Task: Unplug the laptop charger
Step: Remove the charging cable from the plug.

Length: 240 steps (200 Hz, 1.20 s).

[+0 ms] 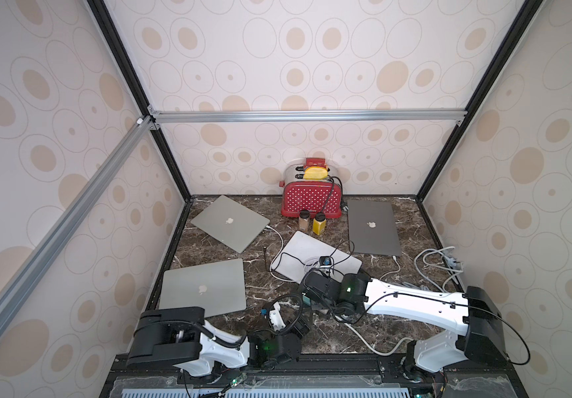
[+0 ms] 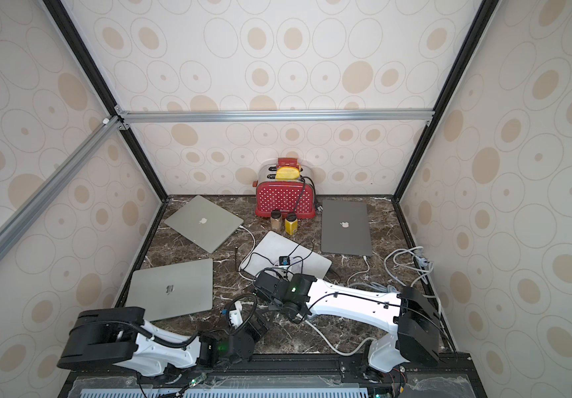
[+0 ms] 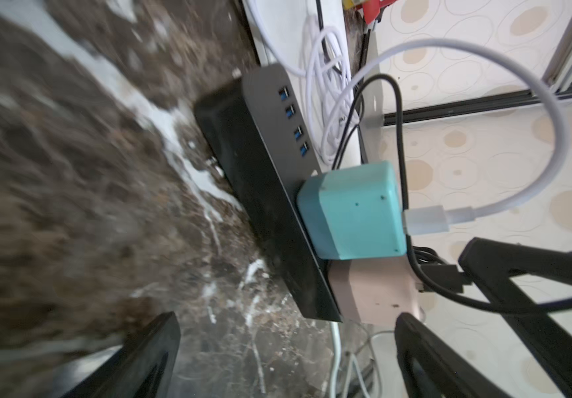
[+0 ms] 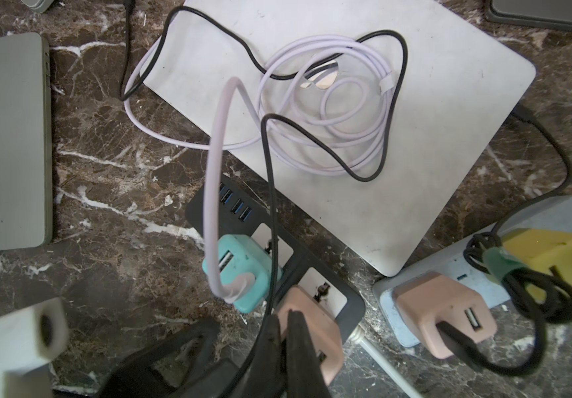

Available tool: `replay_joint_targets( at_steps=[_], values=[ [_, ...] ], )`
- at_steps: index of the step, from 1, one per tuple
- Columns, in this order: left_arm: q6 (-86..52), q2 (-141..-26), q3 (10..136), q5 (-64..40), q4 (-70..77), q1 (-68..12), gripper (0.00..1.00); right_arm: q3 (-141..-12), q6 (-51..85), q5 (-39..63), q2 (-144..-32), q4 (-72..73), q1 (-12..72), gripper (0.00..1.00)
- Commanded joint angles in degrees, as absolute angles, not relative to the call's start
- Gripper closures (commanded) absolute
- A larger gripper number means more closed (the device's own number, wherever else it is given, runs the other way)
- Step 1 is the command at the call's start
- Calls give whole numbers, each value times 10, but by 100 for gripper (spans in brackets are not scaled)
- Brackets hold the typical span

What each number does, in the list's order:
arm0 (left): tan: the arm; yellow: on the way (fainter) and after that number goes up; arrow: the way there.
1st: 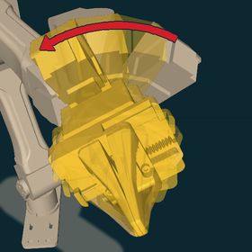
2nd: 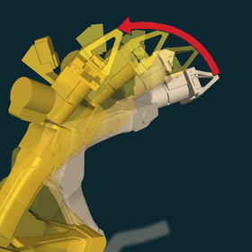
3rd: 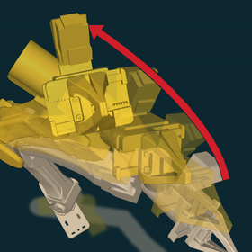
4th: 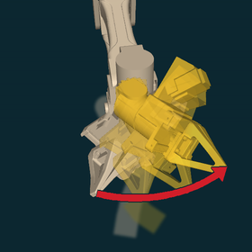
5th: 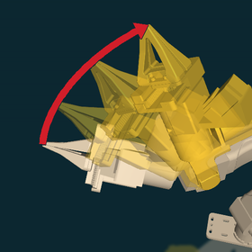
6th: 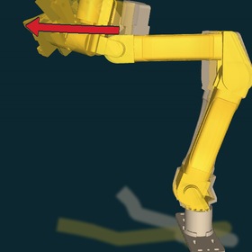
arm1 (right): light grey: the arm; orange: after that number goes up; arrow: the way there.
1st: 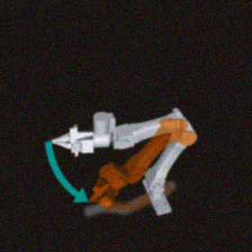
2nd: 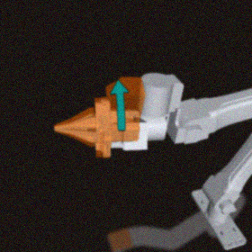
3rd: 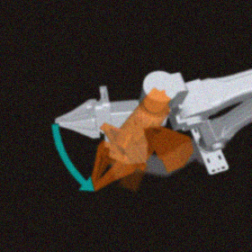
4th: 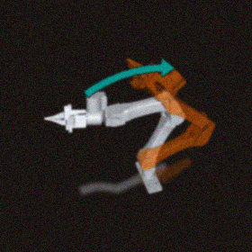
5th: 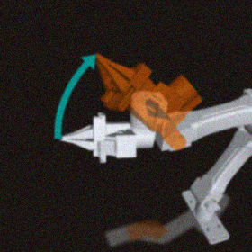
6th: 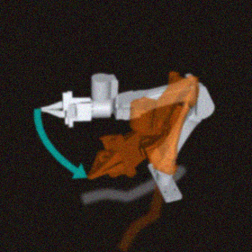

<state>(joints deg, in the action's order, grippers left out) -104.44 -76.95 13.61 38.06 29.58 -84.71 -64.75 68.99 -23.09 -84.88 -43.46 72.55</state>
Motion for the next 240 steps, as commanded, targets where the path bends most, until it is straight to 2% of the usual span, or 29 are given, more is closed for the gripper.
replay_joint_targets(
  at_steps=[1,30,105,156,240],
  values=[
    [-969,-730,115,429,138,-849,1,-634,709,-240,-835,-411,726,100],
    [-910,-722,125,431,171,-850,1,-606,728,-228,-837,-351,726,100],
    [-847,-853,101,420,453,-849,1,-617,751,-206,-865,-330,748,100],
    [-855,-871,76,419,488,-848,1,-616,744,-232,-858,-333,750,100],
    [-817,-864,87,370,480,-799,1,-612,728,-209,-862,-299,750,100]
  ],
)
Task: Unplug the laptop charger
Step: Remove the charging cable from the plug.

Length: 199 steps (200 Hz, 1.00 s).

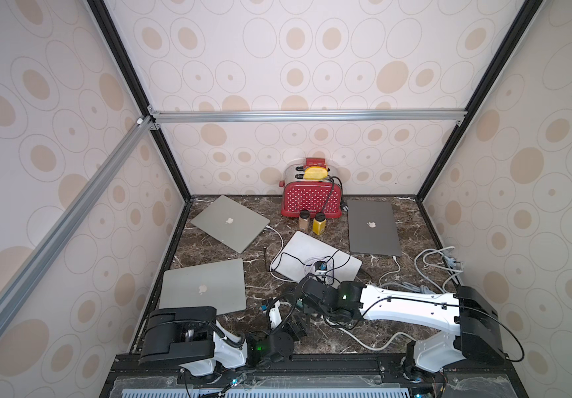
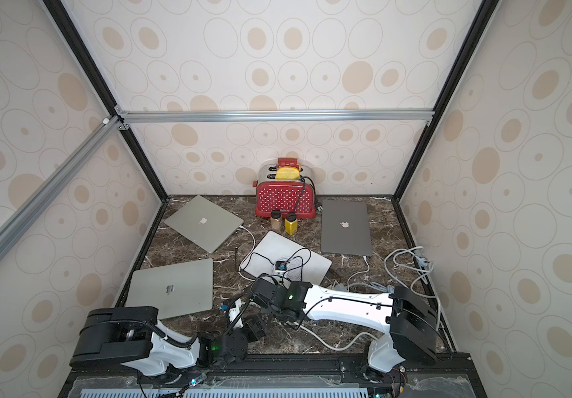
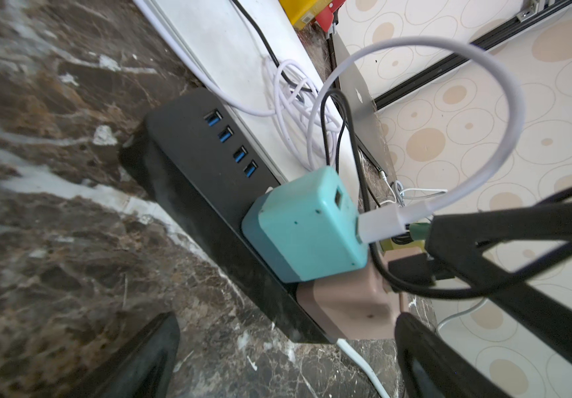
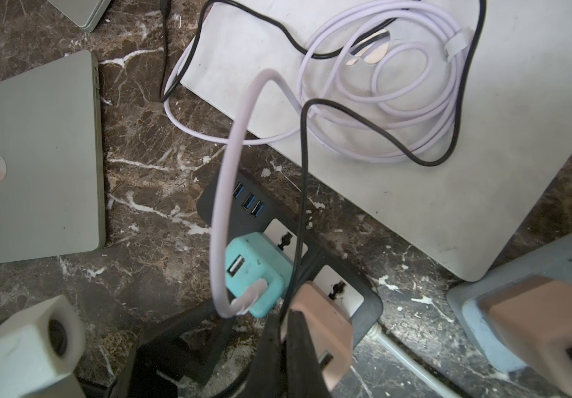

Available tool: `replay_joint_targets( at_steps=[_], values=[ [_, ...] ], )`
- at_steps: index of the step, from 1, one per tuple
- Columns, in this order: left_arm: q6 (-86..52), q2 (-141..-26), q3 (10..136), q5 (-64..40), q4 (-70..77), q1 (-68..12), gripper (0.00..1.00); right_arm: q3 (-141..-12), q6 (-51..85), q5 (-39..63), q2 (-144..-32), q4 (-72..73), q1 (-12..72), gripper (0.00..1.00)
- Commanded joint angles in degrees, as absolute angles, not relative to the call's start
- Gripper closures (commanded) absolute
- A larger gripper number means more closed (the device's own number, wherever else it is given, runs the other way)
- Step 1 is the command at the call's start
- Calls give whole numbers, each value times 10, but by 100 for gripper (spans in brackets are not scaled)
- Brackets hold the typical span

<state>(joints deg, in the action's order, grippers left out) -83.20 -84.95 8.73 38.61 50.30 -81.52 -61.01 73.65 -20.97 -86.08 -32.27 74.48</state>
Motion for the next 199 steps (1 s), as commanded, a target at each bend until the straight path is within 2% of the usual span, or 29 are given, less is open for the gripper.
replay_joint_targets(
  at_steps=[1,84,108,169,199],
  values=[
    [-818,-864,86,370,481,-799,1,-612,728,-209,-862,-299,750,100],
    [-857,-893,79,368,489,-789,1,-594,739,-171,-863,-287,751,100],
    [-869,-885,88,368,446,-789,1,-591,743,-167,-860,-282,751,100],
    [-932,-878,91,371,356,-789,1,-601,742,-200,-835,-305,752,100],
    [-957,-898,89,367,357,-788,1,-607,732,-239,-809,-325,752,100]
  ],
)
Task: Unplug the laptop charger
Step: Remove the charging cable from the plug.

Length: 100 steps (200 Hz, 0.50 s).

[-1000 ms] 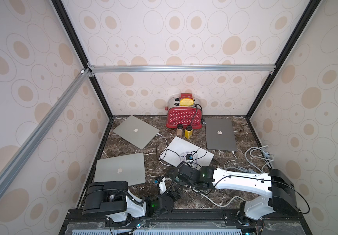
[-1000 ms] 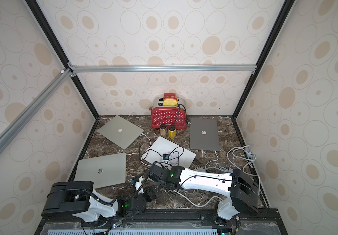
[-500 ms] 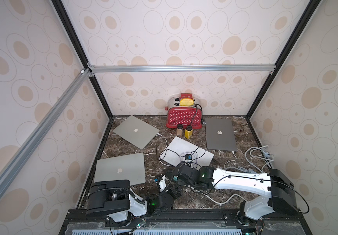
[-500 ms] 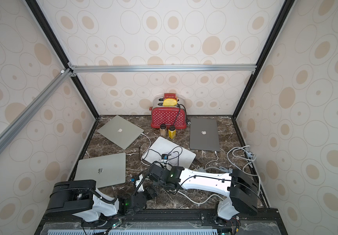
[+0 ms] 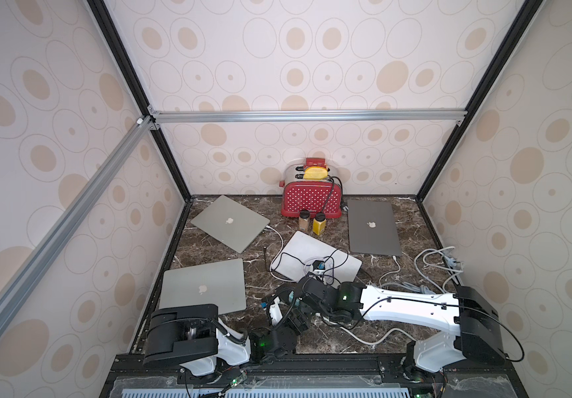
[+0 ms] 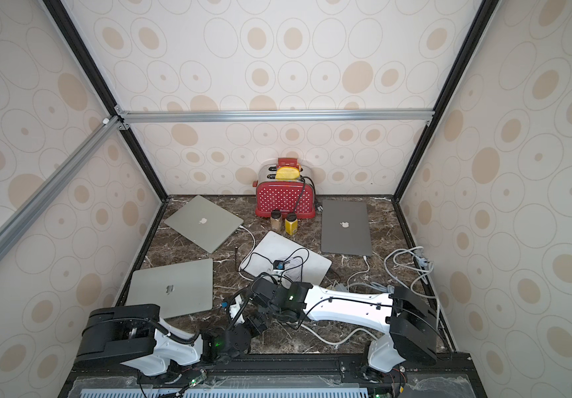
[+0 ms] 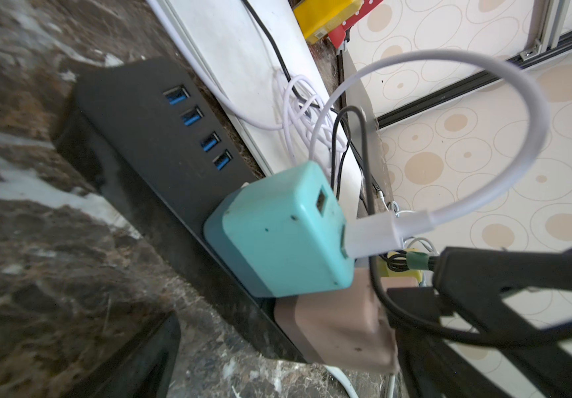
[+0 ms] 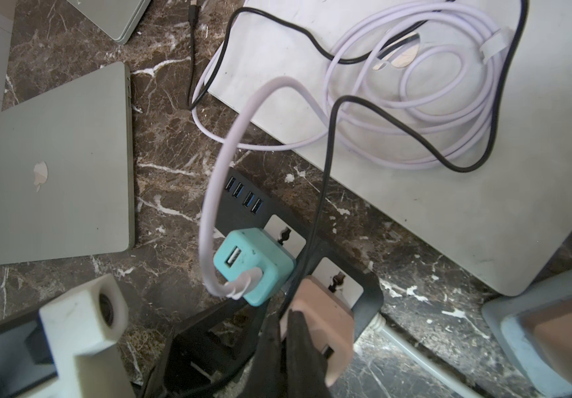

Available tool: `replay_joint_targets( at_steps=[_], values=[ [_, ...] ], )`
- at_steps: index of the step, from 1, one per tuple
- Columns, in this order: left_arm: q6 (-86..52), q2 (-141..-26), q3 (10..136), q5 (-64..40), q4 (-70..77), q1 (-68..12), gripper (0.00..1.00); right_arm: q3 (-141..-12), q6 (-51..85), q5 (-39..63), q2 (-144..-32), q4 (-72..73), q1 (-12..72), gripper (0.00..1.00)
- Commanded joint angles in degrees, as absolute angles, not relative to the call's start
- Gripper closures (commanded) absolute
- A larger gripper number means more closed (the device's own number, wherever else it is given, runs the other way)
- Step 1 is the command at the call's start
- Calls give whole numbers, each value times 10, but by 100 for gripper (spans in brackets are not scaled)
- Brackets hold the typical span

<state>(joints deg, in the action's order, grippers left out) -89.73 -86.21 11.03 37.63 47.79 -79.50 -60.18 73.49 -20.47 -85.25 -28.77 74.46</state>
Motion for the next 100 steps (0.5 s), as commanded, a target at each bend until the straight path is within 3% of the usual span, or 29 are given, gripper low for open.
replay_joint_targets(
  at_steps=[1,64,100],
  values=[
    [-958,-899,88,367,358,-788,1,-608,732,-240,-808,-325,752,100],
    [-980,-972,77,364,447,-789,2,-605,719,-230,-787,-327,749,100],
    [-910,-936,81,347,469,-784,1,-623,674,-265,-756,-386,748,100]
  ],
)
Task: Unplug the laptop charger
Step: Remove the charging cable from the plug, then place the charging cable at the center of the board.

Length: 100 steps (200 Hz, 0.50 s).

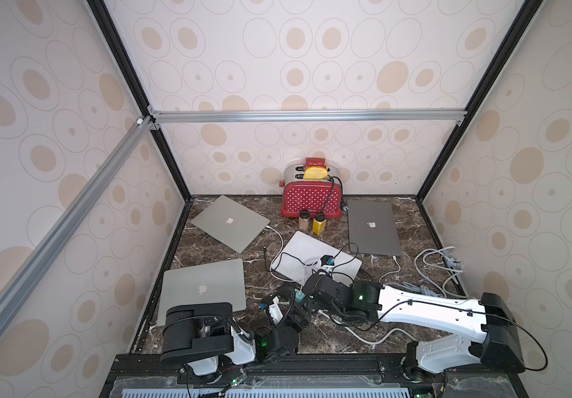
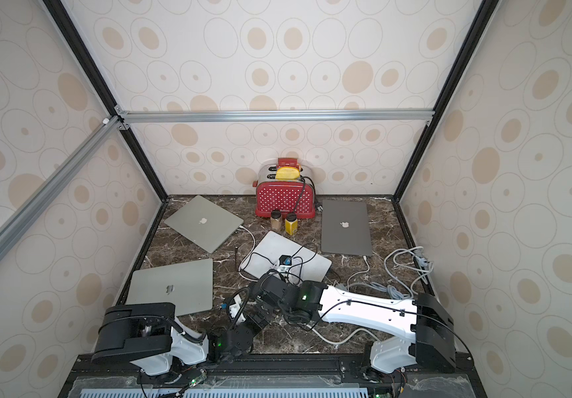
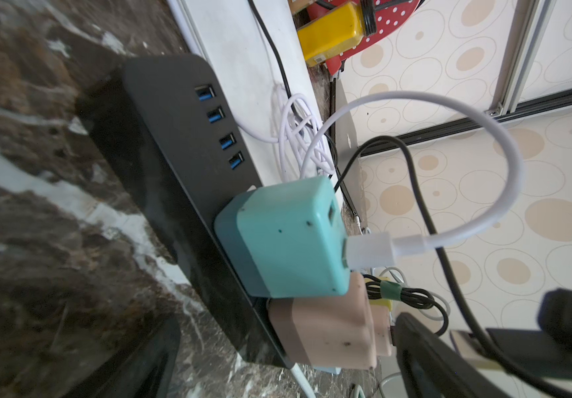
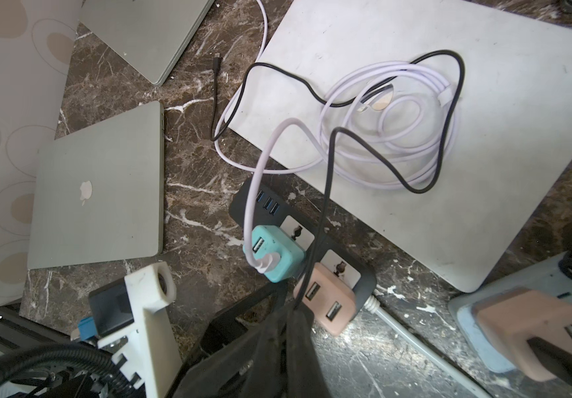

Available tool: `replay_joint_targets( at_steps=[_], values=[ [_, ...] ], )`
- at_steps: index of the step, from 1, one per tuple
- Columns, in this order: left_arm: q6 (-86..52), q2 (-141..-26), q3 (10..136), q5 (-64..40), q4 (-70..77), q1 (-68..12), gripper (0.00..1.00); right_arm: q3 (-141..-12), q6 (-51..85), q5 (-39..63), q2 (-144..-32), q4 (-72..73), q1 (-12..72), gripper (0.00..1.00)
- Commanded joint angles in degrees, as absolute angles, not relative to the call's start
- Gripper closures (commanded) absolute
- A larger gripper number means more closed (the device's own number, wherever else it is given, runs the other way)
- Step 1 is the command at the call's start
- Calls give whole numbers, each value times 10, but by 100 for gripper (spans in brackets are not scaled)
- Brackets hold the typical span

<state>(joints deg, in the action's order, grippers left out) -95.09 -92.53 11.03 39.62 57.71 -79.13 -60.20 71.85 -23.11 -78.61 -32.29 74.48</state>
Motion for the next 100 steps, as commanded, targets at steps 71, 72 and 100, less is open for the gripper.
replay_joint_targets(
  at_steps=[71,72,100],
  values=[
    [-718,-580,174,307,45,-777,1,-645,444,-273,-572,-534,606,100],
    [-717,-574,173,307,40,-776,1,-645,441,-270,-571,-534,601,100],
    [-706,-384,168,319,-134,-770,1,-694,365,-254,-591,-559,496,100]
  ],
)
